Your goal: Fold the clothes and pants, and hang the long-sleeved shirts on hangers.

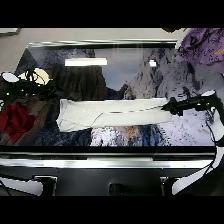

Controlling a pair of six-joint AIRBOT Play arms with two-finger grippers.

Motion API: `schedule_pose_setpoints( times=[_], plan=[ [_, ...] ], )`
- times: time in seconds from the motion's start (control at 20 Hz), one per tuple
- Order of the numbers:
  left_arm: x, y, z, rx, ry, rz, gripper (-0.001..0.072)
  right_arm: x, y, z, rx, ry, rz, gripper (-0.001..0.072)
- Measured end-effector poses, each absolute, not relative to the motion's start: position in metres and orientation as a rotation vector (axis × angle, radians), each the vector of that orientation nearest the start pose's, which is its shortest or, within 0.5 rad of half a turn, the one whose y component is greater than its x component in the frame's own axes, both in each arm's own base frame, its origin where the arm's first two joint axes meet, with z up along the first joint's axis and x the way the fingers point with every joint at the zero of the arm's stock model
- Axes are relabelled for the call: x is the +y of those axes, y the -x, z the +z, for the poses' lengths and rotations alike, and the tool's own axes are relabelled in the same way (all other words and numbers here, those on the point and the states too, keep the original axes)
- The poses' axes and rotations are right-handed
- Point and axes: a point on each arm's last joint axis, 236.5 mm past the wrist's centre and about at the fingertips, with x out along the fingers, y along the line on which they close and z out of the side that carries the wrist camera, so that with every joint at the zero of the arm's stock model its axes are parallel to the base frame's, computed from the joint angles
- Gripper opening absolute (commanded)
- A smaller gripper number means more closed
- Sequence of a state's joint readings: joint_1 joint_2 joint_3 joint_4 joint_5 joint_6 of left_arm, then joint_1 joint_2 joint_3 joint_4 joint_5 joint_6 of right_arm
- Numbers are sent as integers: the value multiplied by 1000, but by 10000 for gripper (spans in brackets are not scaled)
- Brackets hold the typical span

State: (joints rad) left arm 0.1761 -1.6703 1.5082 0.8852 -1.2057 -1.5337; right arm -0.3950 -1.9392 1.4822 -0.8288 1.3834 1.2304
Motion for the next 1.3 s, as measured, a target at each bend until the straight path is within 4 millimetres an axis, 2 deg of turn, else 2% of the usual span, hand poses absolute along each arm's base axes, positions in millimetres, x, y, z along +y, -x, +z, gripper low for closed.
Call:
schedule_pose_setpoints(
  times=[0.05, 0.15, 0.25, 0.35, 0.55, 0.7, 0.8, 0.95, 1.05, 1.15, 1.3],
  plan=[
    [-60, -485, 10, 1239, 719, -254, 24, -8, -439, -103, 1468, -795, 370, 35],
    [-77, -483, 10, 1254, 707, -285, 19, -6, -440, -96, 1466, -770, 352, 35],
    [-103, -479, 9, 1276, 691, -321, 19, -7, -439, -74, 1460, -749, 318, 35],
    [-139, -474, 2, 1312, 676, -355, 19, -15, -433, -49, 1453, -704, 255, 35],
    [-237, -455, -23, 1379, 639, -430, 19, -41, -419, 12, 1376, -588, 94, 35],
    [-319, -431, -41, 1408, 645, -511, 18, -54, -404, 55, 1312, -525, 11, 35],
    [-370, -414, -51, 1423, 673, -562, 18, -57, -393, 75, 1284, -498, -23, 35],
    [-442, -390, -57, 1446, 712, -650, 18, -59, -379, 97, 1261, -479, -51, 36],
    [-483, -378, -58, 1460, 738, -694, 18, -58, -372, 106, 1253, -475, -60, 36],
    [-518, -366, -60, 1482, 767, -723, 17, -57, -366, 113, 1250, -471, -67, 36],
    [-555, -354, -66, 1514, 817, -733, 17, -55, -359, 126, 1234, -470, -73, 36]
  ],
)
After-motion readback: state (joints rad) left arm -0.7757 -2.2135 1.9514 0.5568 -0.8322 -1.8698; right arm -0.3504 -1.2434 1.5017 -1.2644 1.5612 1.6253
